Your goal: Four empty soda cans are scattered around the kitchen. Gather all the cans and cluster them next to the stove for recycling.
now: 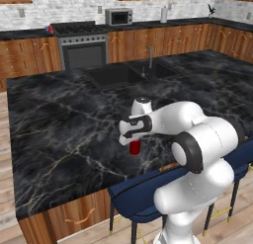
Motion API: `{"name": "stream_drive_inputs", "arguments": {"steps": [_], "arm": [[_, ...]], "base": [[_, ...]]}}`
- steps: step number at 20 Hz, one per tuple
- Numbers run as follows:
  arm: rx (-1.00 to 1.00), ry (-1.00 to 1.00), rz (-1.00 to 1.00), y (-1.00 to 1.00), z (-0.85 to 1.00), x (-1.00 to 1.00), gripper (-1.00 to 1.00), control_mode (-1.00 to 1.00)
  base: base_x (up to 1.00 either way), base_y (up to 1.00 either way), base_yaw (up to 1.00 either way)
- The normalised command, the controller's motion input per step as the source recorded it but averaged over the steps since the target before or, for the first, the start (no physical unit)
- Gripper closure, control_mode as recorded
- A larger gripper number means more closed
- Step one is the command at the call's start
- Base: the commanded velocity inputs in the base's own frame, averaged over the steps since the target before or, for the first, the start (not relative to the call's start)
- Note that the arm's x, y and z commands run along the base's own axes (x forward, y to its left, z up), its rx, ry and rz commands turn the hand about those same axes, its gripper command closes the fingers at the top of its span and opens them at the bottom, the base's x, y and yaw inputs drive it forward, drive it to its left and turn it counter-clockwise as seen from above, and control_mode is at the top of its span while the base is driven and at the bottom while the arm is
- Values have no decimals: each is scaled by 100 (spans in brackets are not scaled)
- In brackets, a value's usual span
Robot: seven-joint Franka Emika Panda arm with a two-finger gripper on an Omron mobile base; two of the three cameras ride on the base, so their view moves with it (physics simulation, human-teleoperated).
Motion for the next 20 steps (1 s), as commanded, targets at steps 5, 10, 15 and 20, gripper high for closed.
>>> {"name": "stream_drive_inputs", "arguments": {"steps": [5, 10, 15, 20], "arm": [[0, 2, 0, 0, -25, 7, 100, -100], [0, 0, 0, 0, -1, 1, 100, -100], [1, -2, 0, 0, 58, -6, 100, -100], [2, -9, 0, 1, 83, -13, 100, -100]], "base": [[0, 0, 0], [0, 0, 0], [0, 0, 0], [0, 0, 0]]}}
